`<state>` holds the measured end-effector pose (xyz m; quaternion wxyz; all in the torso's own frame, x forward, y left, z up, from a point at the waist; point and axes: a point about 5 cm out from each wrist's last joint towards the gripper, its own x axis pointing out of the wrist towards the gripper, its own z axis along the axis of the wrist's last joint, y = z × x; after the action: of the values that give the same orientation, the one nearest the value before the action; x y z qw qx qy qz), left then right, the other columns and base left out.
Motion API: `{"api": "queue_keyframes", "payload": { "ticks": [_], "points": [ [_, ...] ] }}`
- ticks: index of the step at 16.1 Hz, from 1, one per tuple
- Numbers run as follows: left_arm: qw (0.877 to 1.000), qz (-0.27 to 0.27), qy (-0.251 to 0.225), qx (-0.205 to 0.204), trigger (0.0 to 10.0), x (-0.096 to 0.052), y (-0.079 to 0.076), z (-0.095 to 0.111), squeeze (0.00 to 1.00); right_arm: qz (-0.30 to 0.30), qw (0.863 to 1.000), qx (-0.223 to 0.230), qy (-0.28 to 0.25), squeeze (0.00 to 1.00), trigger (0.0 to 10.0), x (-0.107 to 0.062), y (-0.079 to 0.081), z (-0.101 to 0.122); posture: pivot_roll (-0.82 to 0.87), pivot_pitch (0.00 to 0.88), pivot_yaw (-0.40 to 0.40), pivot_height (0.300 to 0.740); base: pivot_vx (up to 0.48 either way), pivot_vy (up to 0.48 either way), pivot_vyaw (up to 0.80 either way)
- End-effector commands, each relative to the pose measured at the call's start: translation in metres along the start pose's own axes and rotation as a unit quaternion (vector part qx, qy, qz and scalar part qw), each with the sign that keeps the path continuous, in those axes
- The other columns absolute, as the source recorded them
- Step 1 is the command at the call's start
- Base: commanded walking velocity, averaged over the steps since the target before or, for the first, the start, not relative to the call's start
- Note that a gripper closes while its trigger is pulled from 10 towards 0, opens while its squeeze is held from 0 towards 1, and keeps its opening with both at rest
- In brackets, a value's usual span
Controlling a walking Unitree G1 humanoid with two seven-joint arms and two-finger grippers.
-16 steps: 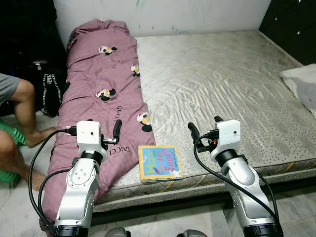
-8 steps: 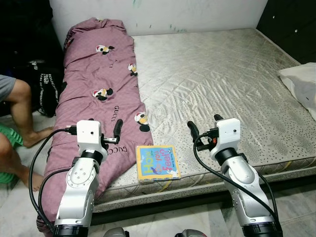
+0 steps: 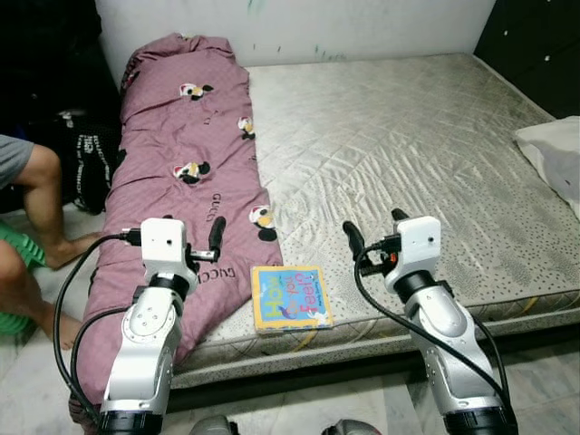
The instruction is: Clean up the room
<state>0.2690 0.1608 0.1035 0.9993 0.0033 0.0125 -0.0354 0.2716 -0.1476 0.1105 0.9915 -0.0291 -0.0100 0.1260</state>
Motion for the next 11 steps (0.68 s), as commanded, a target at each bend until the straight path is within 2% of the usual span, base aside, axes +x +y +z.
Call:
{"api": "queue_keyframes", "payload": {
  "ticks": [1,11],
  "points": [
    [1.0,0.007,-0.003,0.001,10.0,0.001,0.002,0.001,0.0,0.001,1.0,0.001,-0.004,0.0,10.0,0.0009,-0.001,0.0019,-0.01,0.0,-0.008,0.667,0.0,0.0,0.0],
    [1.0,-0.003,-0.009,-0.002,10.0,-0.0009,0.0008,0.0024,0.0,0.012,1.0,0.004,-0.003,0.0,10.0,0.001,-0.0008,0.001,-0.01,0.0,-0.011,0.662,0.0,0.0,0.0]
  ]
}}
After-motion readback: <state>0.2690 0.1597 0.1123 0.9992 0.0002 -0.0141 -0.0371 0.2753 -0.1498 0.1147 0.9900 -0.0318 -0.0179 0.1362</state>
